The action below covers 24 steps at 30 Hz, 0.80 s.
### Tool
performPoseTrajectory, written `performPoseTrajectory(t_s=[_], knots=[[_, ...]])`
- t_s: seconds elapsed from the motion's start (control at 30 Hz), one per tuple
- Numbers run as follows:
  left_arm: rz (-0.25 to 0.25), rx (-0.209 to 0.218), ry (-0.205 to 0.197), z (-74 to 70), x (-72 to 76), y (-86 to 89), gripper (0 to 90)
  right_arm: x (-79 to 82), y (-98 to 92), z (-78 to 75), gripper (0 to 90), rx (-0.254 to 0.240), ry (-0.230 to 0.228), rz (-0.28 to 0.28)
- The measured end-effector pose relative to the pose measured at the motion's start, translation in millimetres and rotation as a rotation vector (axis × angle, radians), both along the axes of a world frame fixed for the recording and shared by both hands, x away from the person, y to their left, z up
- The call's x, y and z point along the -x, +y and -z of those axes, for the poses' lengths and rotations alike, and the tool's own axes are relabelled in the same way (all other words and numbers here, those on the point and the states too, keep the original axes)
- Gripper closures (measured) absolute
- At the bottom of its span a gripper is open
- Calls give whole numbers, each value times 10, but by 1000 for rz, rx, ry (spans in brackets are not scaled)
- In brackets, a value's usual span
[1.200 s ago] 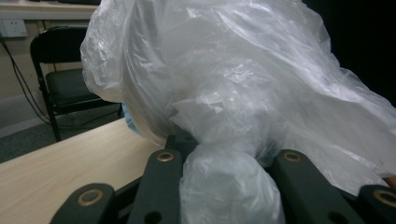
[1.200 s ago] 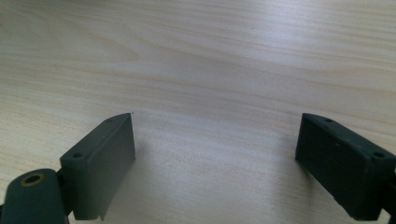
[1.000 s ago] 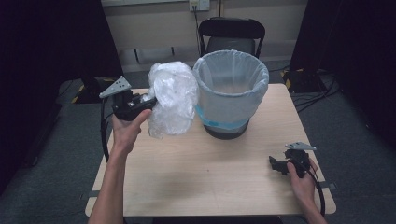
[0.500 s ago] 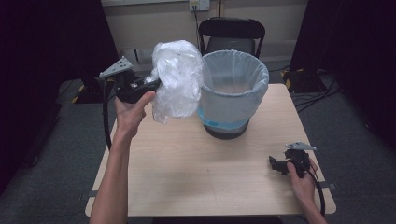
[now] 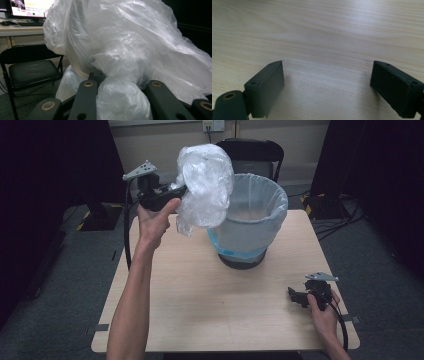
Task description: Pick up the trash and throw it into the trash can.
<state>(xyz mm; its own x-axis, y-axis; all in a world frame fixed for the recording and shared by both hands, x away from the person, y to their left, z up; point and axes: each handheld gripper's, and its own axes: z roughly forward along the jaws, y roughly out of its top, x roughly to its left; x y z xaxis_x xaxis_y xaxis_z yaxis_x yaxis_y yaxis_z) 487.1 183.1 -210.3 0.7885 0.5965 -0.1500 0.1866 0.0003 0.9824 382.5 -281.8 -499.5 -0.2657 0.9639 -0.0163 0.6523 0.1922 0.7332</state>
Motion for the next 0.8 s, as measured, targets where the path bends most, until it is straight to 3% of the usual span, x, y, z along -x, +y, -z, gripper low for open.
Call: performPoseTrajectory(t_s=[0.47, 0.8], knots=[[41, 16, 12, -90, -229, -339, 728, 1, 0, -1, 110, 0, 1, -1], [69, 10, 28, -139, -431, -675, 727, 2, 0, -1, 111, 1, 0, -1]])
